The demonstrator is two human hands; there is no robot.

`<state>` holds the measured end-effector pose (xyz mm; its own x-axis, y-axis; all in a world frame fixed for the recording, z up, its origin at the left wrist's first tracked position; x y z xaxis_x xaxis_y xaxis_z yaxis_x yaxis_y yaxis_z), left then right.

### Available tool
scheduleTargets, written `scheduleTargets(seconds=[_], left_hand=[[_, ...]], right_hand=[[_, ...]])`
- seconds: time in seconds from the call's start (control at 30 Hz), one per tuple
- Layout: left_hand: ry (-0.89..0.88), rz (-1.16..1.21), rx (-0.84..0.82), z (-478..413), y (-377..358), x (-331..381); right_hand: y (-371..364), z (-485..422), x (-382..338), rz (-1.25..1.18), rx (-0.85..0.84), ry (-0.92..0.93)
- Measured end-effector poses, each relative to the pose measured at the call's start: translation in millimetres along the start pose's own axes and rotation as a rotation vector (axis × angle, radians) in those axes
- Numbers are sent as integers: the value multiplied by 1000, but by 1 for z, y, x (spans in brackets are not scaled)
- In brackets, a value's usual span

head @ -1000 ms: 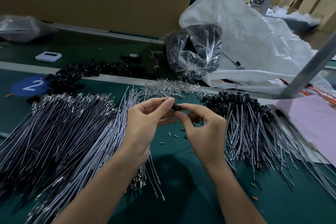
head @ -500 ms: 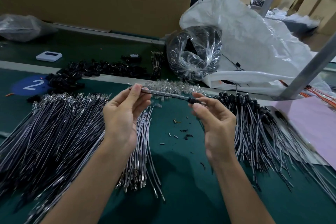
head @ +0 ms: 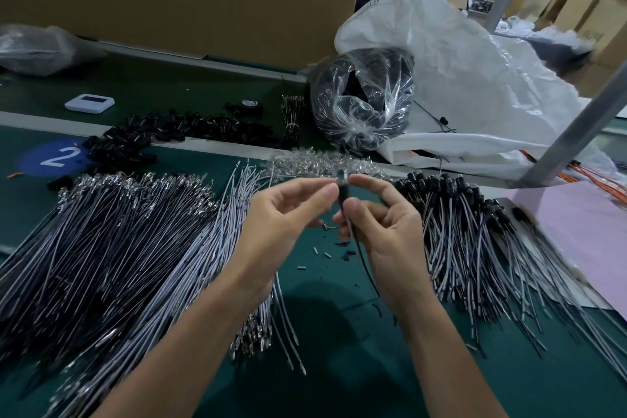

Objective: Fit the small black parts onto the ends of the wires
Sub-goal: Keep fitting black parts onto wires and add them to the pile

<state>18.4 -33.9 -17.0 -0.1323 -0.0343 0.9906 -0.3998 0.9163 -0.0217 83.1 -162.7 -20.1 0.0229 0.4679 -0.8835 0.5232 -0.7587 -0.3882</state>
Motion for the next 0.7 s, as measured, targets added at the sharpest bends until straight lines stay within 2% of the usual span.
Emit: scheduleTargets(seconds=[0.13,0.23,0.47,0.7], left_hand=[[40,135,-76,-3,1,-3],[23,235,-42,-4,3,-2],[-51,146,79,-3,5,0],[-60,124,60,0,-3,-1]], right_hand=[[-3,1,1,31,-28,3],[-4,1,3,61,-57,-35],[-3,0,8,142,-88,-86],[-7,2,8,109,-61,-27]])
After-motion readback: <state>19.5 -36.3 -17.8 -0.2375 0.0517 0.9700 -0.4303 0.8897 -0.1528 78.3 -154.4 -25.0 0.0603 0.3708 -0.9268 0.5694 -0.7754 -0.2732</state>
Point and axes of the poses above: each hand's wrist, its own z-axis away from the middle knuckle, its own y-axis out of the back of the hand, x = y × z, the point moved 2 cm from there along -z, towards the middle knuckle, and after that the axes turned 12 degrees about -z, right-handed, at the moved point
